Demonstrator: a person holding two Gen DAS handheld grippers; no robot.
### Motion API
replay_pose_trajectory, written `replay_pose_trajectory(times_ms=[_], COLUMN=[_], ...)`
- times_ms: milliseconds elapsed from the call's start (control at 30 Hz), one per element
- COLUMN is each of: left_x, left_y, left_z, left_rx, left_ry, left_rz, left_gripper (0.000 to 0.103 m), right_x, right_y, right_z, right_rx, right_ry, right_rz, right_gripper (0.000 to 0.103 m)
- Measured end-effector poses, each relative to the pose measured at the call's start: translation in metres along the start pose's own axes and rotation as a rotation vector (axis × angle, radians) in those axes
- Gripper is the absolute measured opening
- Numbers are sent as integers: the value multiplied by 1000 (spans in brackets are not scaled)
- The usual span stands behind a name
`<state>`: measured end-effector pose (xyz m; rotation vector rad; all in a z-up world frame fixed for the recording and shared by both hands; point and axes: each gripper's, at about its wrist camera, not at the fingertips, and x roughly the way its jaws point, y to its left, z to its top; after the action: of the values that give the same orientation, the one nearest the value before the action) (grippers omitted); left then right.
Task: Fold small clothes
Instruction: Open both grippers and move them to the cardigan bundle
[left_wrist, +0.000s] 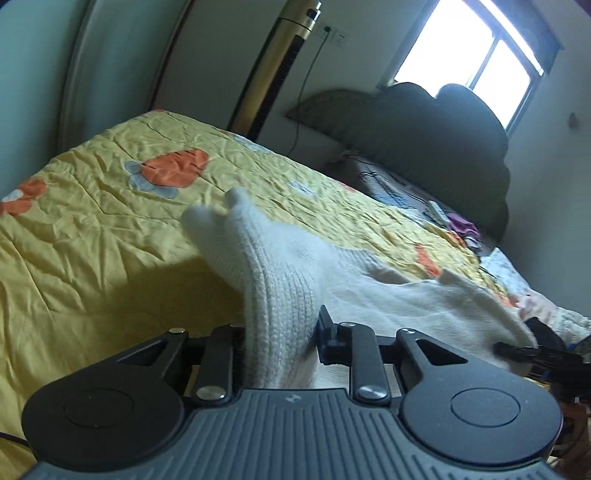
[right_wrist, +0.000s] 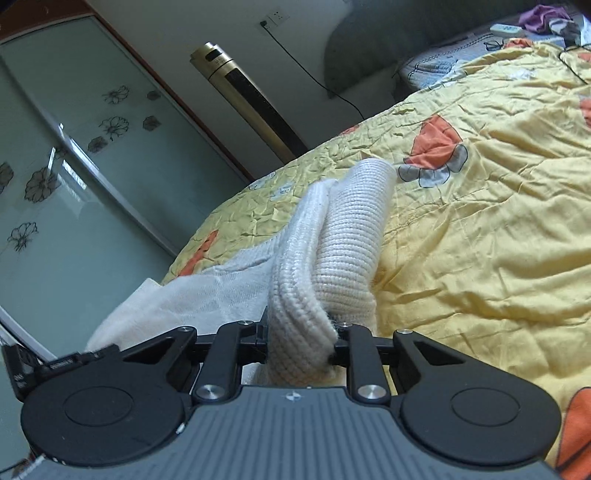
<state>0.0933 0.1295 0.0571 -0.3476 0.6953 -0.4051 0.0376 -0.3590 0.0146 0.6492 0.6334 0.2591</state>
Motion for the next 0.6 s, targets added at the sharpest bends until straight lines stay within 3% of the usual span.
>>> replay_pose_trajectory(times_ms=[167,267,300,400,467,533,600], left_x=[-14,-4,2,9,4,0,2], left_y=[7,16,17,20,21,24,30], left_z=[-17,-38,-46,-61,-58,-48,-35], left_rx=[-91,-65,-40,24,47,45,21], left_ry=[61,137,175,226,216,168,135], left_rz=[-42,26,69,124,147,149,111], left_gripper=[23,27,27,39,71,75,76], right_x=[-25,-38,-39,-36,-42,-53,-56], right_y=[-11,-20,-21,-24,-18,-4,15], right_z=[-3,-7,-9,-15,-19,-18,-16], right_rx=[28,24,2,-89,-183,-258,-349], right_ry=[12,42,58,124,89,-1,-64], right_rz=[-16,-33,-74,-231,-338,-411,-416], right_gripper=[23,26,31,49,61,62,62])
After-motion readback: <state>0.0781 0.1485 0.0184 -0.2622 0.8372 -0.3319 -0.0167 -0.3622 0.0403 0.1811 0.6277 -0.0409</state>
